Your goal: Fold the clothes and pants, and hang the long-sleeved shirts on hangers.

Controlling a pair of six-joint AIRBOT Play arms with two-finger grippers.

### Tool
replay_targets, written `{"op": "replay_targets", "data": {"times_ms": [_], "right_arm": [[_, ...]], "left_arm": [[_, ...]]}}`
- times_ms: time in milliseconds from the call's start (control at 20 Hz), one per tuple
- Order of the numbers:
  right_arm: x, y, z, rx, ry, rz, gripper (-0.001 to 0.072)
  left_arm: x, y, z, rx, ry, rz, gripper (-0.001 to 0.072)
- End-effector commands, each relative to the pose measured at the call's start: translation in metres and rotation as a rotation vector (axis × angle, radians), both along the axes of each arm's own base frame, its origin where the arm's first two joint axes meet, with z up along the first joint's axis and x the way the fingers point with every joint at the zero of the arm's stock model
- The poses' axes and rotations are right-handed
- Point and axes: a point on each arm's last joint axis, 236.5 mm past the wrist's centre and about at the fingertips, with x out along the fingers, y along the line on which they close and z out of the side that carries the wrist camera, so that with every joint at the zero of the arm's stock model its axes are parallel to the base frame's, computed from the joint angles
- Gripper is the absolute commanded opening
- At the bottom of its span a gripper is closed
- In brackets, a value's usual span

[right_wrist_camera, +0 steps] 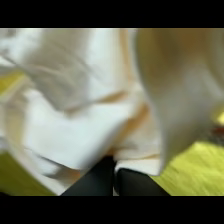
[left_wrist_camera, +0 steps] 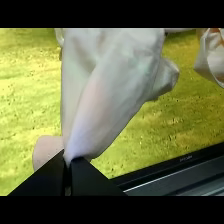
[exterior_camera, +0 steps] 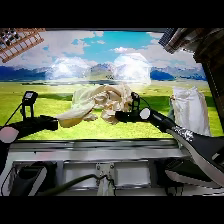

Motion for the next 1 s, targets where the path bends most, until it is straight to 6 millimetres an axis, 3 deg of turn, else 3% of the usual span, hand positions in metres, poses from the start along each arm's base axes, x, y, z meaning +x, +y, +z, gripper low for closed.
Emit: {"op": "replay_targets", "data": {"times_ms": [0,100,200,250,350,400,500,600,700,950], "right_arm": [[0.045,0.021,0.078,0.098,-0.192,-0.007,0.0023],[0.076,0.022,0.179,0.184,-0.413,-0.021,0.0023],[0.093,0.001,0.294,0.241,-0.67,-0.061,0.0023],[0.093,-0.016,0.353,0.24,-0.813,-0.076,0.0023],[0.075,-0.054,0.451,0.209,-1.06,-0.112,0.0023],[0.06,-0.071,0.49,0.201,-1.157,-0.135,0.0023],[0.023,-0.1,0.552,0.203,-1.309,-0.181,0.0023],[-0.014,-0.118,0.593,0.218,-1.411,-0.208,0.0023],[-0.049,-0.125,0.615,0.232,-1.473,-0.201,0.0023],[-0.117,-0.125,0.621,0.229,-1.506,-0.116,0.0023]], "left_arm": [[0.028,0.014,0.04,0.063,-0.145,0.019,0.0001],[0.053,0.03,0.104,0.135,-0.317,0.043,0.0001],[0.07,0.048,0.196,0.181,-0.54,0.115,0.0001],[0.071,0.055,0.246,0.194,-0.654,0.148,0.0001],[0.055,0.064,0.344,0.204,-0.875,0.196,0.0],[0.04,0.067,0.387,0.205,-0.973,0.212,0.0],[0.009,0.07,0.451,0.201,-1.128,0.238,0.0],[-0.022,0.071,0.497,0.187,-1.253,0.256,0.0],[-0.048,0.072,0.525,0.175,-1.34,0.268,0.0],[-0.099,0.073,0.552,0.159,-1.457,0.284,-0.0001]]}}
